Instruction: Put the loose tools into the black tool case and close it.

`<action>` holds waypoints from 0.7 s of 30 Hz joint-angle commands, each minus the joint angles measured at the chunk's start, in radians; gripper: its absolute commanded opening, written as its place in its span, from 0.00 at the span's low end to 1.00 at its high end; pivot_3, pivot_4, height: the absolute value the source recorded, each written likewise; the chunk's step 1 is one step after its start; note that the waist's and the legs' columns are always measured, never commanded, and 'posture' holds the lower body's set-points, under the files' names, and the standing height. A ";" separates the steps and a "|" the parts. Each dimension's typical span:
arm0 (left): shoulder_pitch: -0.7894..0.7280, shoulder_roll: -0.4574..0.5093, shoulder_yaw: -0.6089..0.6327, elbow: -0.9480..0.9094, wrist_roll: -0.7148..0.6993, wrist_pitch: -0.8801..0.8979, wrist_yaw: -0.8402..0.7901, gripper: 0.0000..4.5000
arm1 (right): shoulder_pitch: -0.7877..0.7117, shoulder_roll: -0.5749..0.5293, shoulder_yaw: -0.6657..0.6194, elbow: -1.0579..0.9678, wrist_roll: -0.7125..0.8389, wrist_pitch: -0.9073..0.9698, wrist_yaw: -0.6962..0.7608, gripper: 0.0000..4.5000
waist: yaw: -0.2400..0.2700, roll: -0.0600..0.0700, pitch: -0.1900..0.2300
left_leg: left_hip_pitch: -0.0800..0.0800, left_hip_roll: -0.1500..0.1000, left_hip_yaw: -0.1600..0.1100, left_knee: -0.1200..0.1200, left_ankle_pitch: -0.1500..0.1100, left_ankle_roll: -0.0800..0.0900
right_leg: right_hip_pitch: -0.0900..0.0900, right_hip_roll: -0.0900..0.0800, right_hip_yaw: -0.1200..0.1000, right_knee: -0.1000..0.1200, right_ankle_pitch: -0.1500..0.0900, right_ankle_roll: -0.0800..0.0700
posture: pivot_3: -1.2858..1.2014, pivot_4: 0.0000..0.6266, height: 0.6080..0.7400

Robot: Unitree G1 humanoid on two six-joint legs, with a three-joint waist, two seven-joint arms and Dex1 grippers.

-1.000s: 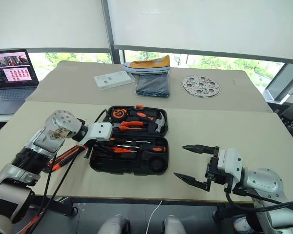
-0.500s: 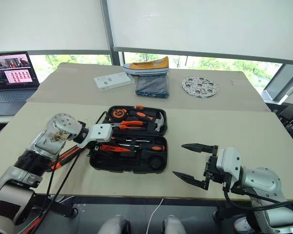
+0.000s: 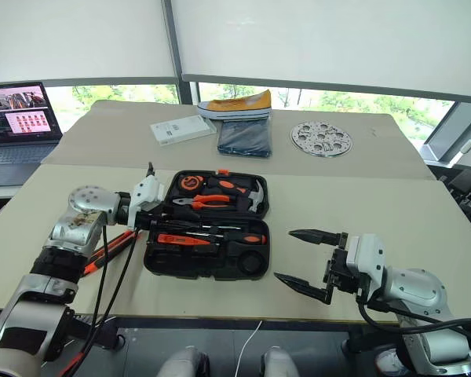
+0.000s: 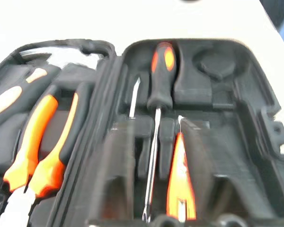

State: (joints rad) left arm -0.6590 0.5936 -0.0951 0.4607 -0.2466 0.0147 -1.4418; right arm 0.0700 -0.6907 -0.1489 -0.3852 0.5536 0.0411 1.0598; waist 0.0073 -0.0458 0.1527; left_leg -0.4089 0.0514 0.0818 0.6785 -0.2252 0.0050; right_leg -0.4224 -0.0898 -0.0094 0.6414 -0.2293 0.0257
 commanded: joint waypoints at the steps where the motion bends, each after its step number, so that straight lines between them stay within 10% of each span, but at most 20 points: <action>1: 0.038 0.017 0.020 0.024 0.007 -0.071 0.005 0.00 | 0.002 0.002 -0.011 -0.034 0.004 -0.001 -0.011 1.00 | 0.001 0.000 0.000 | 0.000 0.000 0.000 0.000 0.000 0.000 | 0.000 0.000 0.000 0.000 0.000 0.000 | 0.52 0.24 1.00; 21: 0.088 0.028 -0.047 0.069 0.126 -0.106 0.063 0.00 | 0.012 0.001 -0.014 -0.043 0.025 0.022 -0.018 1.00 | 0.002 0.001 -0.001 | 0.002 0.000 0.000 0.000 0.000 0.000 | 0.001 0.000 0.000 0.000 0.000 0.002 | 0.52 0.24 1.00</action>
State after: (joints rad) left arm -0.5968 0.6033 -0.1230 0.5226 -0.1506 -0.0919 -1.3851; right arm 0.0881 -0.6896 -0.1487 -0.3966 0.5543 0.0540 1.0422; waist 0.0096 -0.0444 0.1519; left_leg -0.4067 0.0516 0.0820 0.6789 -0.2252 0.0050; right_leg -0.4210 -0.0901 -0.0093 0.6417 -0.2298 0.0273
